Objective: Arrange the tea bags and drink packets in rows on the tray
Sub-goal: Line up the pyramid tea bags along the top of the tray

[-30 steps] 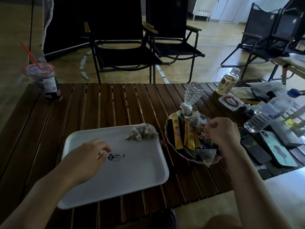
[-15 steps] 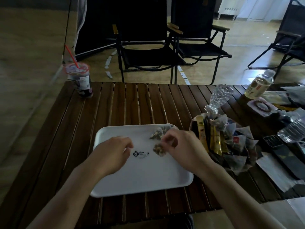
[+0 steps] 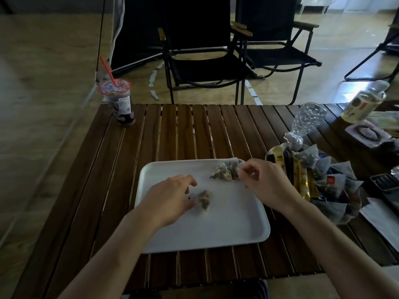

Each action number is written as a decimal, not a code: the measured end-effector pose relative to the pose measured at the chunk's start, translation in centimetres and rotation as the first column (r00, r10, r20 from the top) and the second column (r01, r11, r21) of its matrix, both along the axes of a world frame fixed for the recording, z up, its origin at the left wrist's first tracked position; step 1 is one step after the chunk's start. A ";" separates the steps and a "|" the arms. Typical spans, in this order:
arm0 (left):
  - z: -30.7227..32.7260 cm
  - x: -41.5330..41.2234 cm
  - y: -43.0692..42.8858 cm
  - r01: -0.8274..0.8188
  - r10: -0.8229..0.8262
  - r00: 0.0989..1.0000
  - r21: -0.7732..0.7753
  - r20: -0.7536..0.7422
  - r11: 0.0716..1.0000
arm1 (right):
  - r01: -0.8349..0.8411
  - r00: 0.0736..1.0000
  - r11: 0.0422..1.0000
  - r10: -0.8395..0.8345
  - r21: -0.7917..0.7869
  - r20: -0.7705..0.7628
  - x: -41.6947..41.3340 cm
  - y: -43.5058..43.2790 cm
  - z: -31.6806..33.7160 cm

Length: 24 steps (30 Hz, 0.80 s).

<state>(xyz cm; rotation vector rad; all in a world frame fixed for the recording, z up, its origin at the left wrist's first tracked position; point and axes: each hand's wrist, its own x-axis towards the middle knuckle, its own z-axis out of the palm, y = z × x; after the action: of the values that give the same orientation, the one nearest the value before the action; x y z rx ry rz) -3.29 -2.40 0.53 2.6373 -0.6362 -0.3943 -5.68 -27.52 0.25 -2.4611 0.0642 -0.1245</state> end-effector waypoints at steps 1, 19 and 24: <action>-0.1 0.0 -0.4 0.013 -0.013 1.000 0.001 0.019 1.000 | 0.008 1.000 1.000 -0.008 -0.003 0.001 0.0 -0.6 -0.1; -2.6 3.2 -1.4 -0.214 0.266 0.941 -0.238 0.209 0.947 | -0.017 0.997 0.999 0.019 -0.031 0.073 0.2 -2.6 0.0; -2.4 2.6 -1.2 -0.297 0.343 0.917 -0.229 0.201 0.927 | 0.019 0.995 1.000 -0.017 -0.019 0.097 0.4 -2.8 0.0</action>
<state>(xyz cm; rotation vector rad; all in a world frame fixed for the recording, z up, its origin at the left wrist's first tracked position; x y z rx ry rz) -0.66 -3.63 -1.84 2.5547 -0.2790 0.0805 -5.26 -30.35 0.27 -2.4713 0.0427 -0.2537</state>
